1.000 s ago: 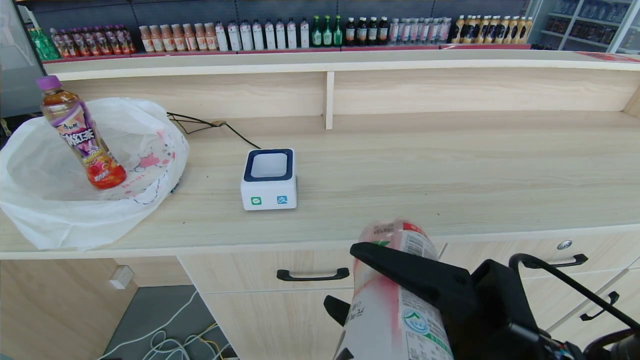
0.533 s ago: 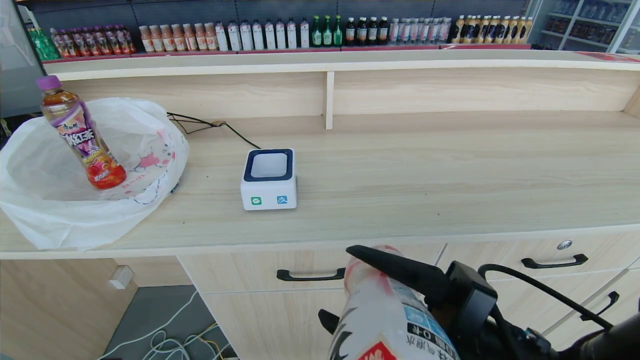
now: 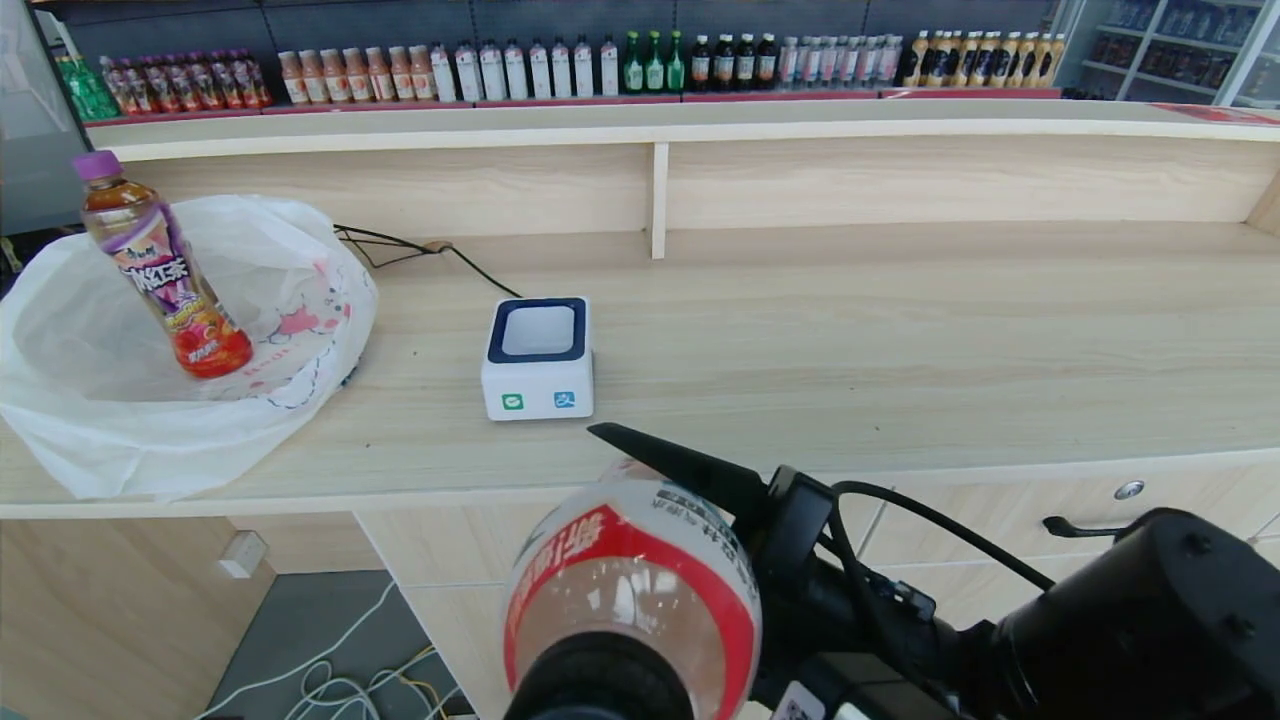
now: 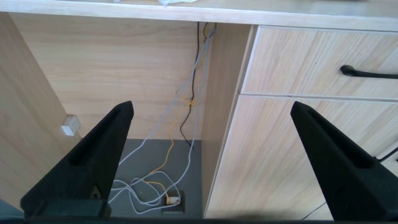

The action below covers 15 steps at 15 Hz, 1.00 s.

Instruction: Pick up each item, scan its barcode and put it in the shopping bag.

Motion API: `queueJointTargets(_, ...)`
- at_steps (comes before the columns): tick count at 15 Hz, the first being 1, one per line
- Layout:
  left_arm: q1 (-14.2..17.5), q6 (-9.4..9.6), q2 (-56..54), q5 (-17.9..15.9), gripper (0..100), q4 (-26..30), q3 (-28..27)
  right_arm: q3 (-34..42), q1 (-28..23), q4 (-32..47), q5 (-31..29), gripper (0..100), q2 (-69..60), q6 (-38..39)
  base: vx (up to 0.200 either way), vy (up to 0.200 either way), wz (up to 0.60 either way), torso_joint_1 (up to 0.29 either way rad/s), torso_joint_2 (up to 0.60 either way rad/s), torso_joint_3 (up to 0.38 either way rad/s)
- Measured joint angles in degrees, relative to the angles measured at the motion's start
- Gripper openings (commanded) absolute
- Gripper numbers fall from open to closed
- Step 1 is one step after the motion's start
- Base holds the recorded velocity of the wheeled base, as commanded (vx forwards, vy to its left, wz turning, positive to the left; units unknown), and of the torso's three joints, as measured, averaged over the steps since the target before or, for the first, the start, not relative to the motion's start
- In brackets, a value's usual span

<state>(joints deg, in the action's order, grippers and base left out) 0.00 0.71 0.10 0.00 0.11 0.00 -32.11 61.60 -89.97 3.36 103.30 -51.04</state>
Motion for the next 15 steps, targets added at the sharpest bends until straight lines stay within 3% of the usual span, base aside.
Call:
queueJointTargets(5, 0.0, 0.00, 0.0, 0.0, 100, 0.0, 0.0, -2.3, -0.2, 0.1, 0.0, 0, 1.0, 5.4, 0.000, 0.000, 0.00, 0.000, 0.00, 0.000)
queueJointTargets(10, 0.0, -0.02, 0.0, 0.0, 100, 0.0, 0.0, -8.2, -1.2, 9.5, 1.4, 0, -0.2, 11.0, 0.000, 0.000, 0.00, 0.000, 0.00, 0.000)
queueJointTargets(12, 0.0, 0.00, 0.0, 0.0, 100, 0.0, 0.0, -12.3, -3.3, 10.4, 2.8, 0, 0.7, 17.0, 0.000, 0.000, 0.00, 0.000, 0.00, 0.000)
queueJointTargets(15, 0.0, -0.02, 0.0, 0.0, 100, 0.0, 0.0, -16.3, -6.3, 10.6, 0.8, 0, 2.2, 32.1, 0.000, 0.000, 0.00, 0.000, 0.00, 0.000)
